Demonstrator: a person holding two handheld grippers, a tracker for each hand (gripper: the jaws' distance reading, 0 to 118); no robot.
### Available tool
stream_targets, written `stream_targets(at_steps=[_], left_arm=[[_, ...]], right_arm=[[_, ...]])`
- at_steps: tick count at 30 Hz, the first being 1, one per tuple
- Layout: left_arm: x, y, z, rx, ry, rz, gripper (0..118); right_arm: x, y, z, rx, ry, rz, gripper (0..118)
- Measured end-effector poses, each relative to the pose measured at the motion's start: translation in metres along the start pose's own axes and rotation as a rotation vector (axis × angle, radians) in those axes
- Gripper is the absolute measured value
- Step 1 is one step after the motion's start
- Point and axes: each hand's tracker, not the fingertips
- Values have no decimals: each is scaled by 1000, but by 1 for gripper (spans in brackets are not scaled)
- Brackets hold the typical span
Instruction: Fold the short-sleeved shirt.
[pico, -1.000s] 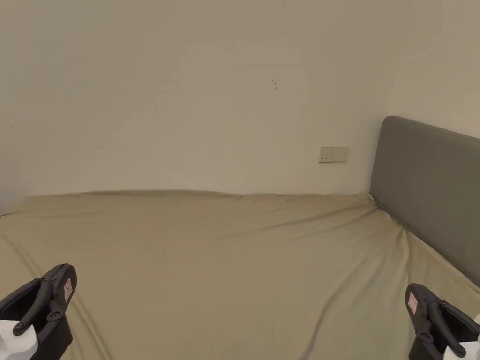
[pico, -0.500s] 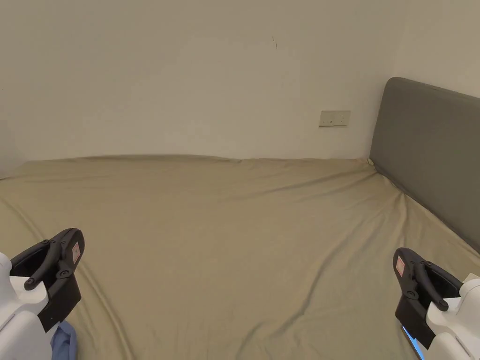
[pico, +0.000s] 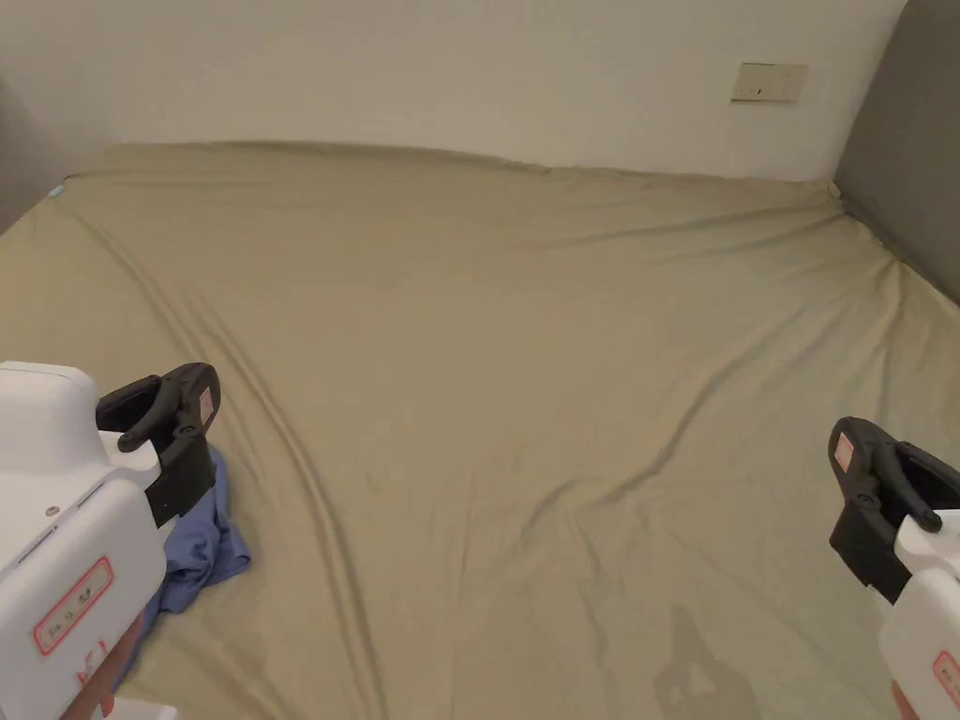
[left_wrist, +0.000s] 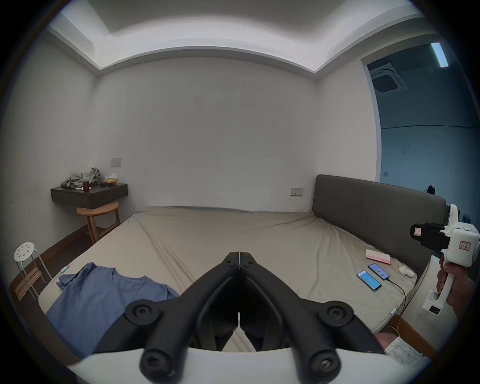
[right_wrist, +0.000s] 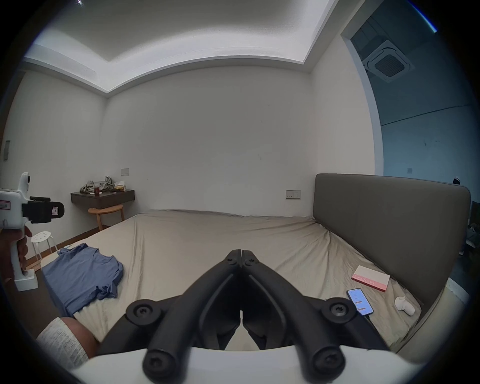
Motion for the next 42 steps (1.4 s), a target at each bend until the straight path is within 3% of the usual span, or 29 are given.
stream_targets(at_steps=[5, 14, 20, 29, 39, 42], left_arm=[[-19, -8, 17, -14, 60, 5, 0], [-87, -40, 78, -66, 280, 75, 0], [-139, -67, 109, -134, 423, 128, 0], [-218, -91, 81, -246, 480, 111, 0], [-317, -140, -32, -515, 409, 15, 0], [-342, -155, -61, -581, 393, 48, 0]], right_arm=[[-24, 3, -11, -2, 84, 12, 0], [-112, -4, -43, -34, 347, 32, 0], [-152, -9, -52, -53, 446, 60, 0], [-158, -14, -64, -73, 444, 87, 0], [-160, -19, -83, -128, 416, 121, 0], [-161, -19, -86, -140, 418, 128, 0]])
